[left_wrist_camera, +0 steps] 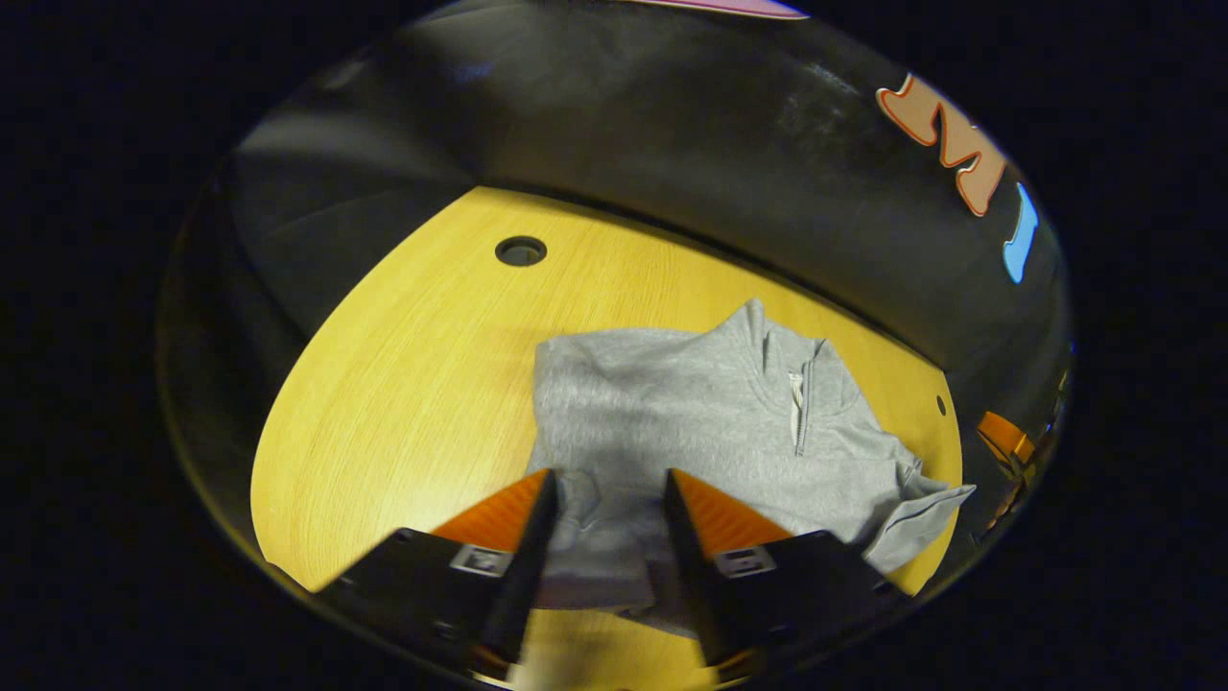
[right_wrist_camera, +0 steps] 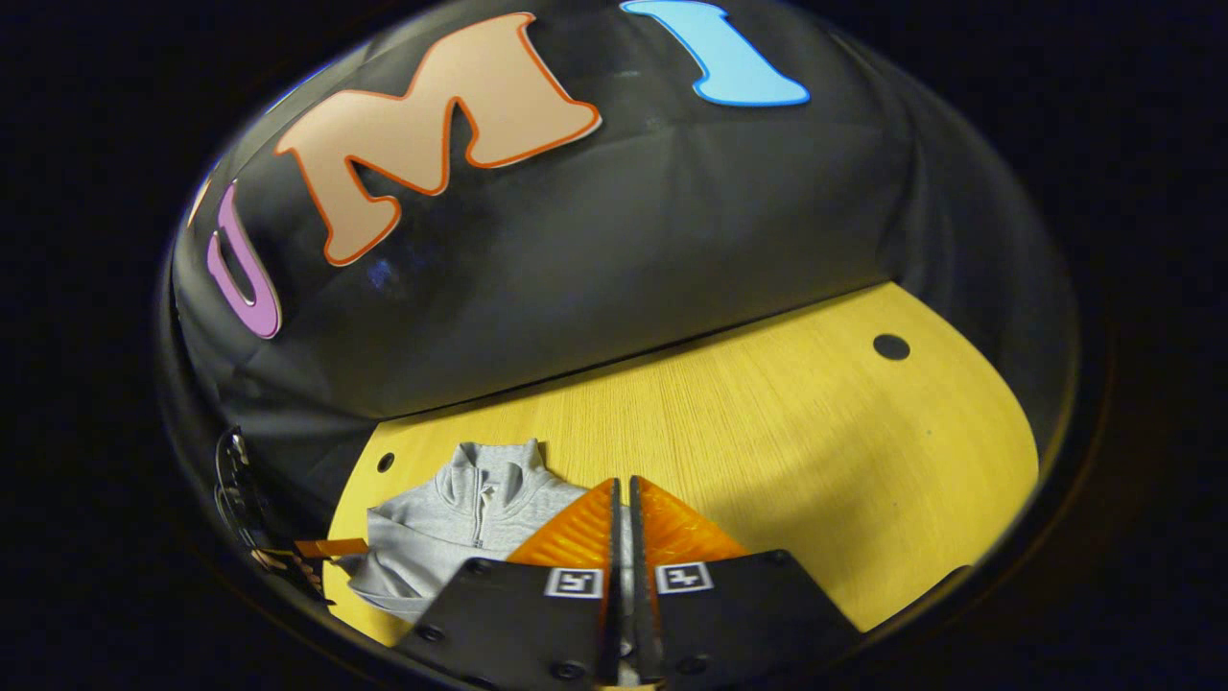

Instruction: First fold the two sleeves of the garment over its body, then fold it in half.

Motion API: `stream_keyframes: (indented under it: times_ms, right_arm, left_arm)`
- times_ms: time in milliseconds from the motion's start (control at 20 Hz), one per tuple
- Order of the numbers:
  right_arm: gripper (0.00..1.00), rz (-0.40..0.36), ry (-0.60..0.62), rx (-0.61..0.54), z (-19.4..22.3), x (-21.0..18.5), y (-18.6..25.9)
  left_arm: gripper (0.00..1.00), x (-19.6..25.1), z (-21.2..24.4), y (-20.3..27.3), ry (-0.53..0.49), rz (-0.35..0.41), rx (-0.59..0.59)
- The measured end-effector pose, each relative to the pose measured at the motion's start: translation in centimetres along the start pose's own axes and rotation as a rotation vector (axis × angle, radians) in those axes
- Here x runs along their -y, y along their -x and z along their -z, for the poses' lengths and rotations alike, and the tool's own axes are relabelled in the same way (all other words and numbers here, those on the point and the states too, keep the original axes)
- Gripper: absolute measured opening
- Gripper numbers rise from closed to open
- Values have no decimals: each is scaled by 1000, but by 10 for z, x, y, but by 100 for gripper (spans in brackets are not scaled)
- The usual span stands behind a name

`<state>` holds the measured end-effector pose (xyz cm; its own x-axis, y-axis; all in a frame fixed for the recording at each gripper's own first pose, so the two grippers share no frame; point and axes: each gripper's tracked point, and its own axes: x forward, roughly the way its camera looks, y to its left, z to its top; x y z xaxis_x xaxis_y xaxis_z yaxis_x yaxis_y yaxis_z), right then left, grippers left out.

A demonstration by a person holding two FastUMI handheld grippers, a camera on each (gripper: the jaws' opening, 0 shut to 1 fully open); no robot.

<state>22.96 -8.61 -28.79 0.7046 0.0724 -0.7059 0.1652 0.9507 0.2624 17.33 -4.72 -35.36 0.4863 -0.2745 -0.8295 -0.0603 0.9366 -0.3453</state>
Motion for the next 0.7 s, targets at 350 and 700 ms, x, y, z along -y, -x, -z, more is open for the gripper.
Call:
stream_keyframes:
  times_ms: [350,700]
  right_arm:
    - [96,-2,154,177,-14,-34,65]
    - [96,-17,241,342,-9,-76,144]
  left_arm:
    - [97,0,-67,74,-71,-46,345]
    - [96,18,-80,180,-262,-93,650]
